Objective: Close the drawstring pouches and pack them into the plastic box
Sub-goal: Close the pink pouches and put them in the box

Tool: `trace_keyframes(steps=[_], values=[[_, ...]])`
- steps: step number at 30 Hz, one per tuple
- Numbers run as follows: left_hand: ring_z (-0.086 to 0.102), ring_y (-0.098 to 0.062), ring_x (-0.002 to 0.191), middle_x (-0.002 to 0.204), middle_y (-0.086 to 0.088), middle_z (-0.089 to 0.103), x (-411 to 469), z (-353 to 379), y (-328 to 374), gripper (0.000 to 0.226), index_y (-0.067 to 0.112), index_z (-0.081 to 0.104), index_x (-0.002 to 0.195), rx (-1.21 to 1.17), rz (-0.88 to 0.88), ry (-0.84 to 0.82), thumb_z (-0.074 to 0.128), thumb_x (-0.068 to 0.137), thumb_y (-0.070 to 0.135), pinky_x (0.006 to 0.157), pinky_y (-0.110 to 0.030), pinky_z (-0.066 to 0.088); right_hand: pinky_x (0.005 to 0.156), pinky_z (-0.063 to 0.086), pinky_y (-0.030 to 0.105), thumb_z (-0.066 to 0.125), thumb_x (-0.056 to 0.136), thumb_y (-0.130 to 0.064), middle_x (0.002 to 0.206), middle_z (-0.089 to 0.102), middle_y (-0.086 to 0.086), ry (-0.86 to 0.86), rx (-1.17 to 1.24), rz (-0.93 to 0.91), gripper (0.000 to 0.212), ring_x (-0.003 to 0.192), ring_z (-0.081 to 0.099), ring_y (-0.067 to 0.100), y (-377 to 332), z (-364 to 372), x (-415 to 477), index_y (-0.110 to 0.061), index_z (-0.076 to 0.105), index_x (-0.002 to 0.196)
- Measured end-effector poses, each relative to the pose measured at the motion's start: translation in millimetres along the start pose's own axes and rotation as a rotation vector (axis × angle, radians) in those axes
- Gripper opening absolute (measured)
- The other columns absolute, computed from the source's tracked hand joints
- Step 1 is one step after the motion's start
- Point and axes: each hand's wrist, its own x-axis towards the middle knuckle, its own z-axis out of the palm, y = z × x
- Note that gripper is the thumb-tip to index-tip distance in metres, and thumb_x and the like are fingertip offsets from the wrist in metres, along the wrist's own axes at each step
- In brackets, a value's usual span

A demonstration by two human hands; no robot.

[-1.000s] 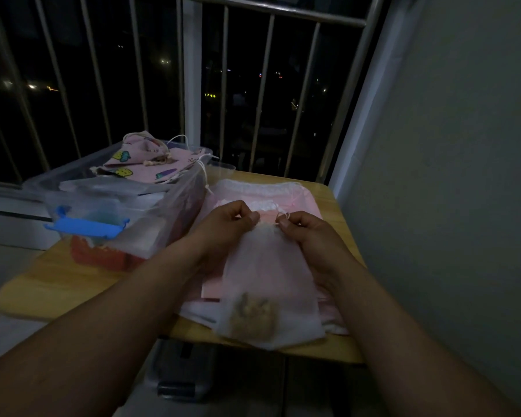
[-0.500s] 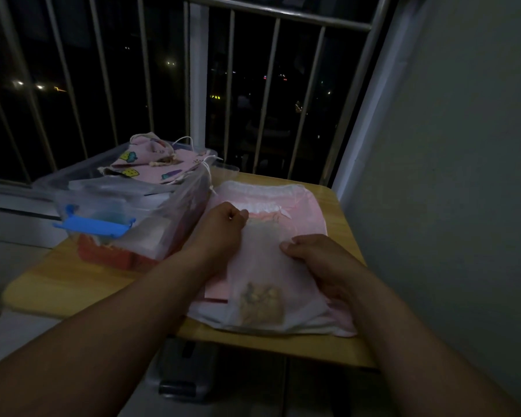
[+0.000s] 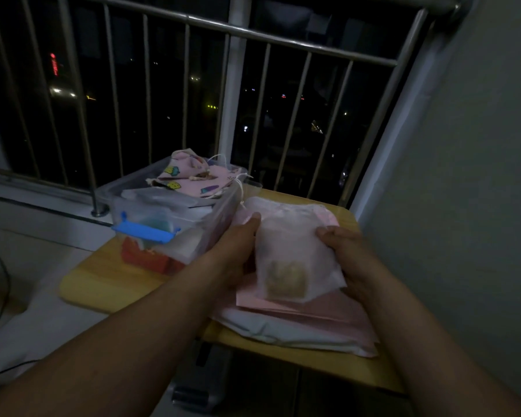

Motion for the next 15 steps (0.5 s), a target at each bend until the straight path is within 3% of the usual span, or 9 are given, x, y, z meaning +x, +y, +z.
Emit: trace_keyframes(steps=[2,4,6,9,13,15], values=[[0.063,-0.018,0.061,0.079,-0.006,0.069,0.0,-3.4,3.2,0.052,0.012,0.066,0.101,0.0,-0.045,-0.004,0.043,0.105,0.058,0.056,-0.025,0.049,0.065,0.059,0.031,0.054,0.105,-0.013,0.09,0.078,0.012,-0.003,0.081,-0.016,0.019,0.076,0.074,0.023,-22.7,10.7,4.6,-0.009,0.07,0.096],[0.046,-0.015,0.039,0.056,-0.002,0.056,-1.6,-4.8,3.4,0.051,0.015,0.056,0.084,0.039,-0.067,0.029,0.036,0.108,0.054,0.045,-0.021,0.032,0.073,0.059,0.038,0.058,0.104,-0.015,0.103,0.077,0.017,0.012,0.152,-0.009,0.016,0.088,0.074,0.031,-45.4,23.1,12.8,-0.007,0.071,0.104],[0.048,-0.016,0.035,0.051,-0.004,0.058,-3.0,-6.0,3.2,0.047,0.012,0.056,0.088,0.09,-0.073,0.045,0.035,0.11,0.048,0.043,-0.021,0.031,0.076,0.061,0.04,0.059,0.104,-0.018,0.104,0.077,0.019,-0.017,0.224,0.006,0.021,0.092,0.076,0.032,-66.6,41.4,21.4,-0.003,0.07,0.114],[0.052,-0.018,0.039,0.057,-0.007,0.061,0.5,-8.7,0.6,0.042,0.006,0.06,0.104,0.149,-0.099,0.035,0.038,0.111,0.041,0.042,-0.02,0.034,0.092,0.06,0.047,0.062,0.103,-0.02,0.113,0.076,0.02,-0.076,0.336,0.04,0.029,0.103,0.074,0.034,-90.6,75.9,34.2,-0.001,0.068,0.124],[0.054,-0.018,0.043,0.066,-0.008,0.063,2.7,-10.6,-0.3,0.039,0.006,0.061,0.104,0.161,-0.105,0.056,0.041,0.11,0.039,0.04,-0.019,0.036,0.084,0.063,0.044,0.059,0.104,-0.015,0.114,0.074,0.021,-0.179,0.396,0.073,0.03,0.105,0.073,0.035,-112.9,131.4,51.5,0.004,0.065,0.126],[0.055,-0.018,0.043,0.068,-0.007,0.063,3.9,-10.9,-1.6,0.037,0.007,0.061,0.103,0.192,-0.105,0.063,0.042,0.109,0.039,0.041,-0.019,0.036,0.096,0.059,0.048,0.059,0.103,-0.013,0.12,0.073,0.023,-0.198,0.339,0.078,0.034,0.11,0.071,0.038,-117.5,159.3,56.7,0.005,0.063,0.131]])
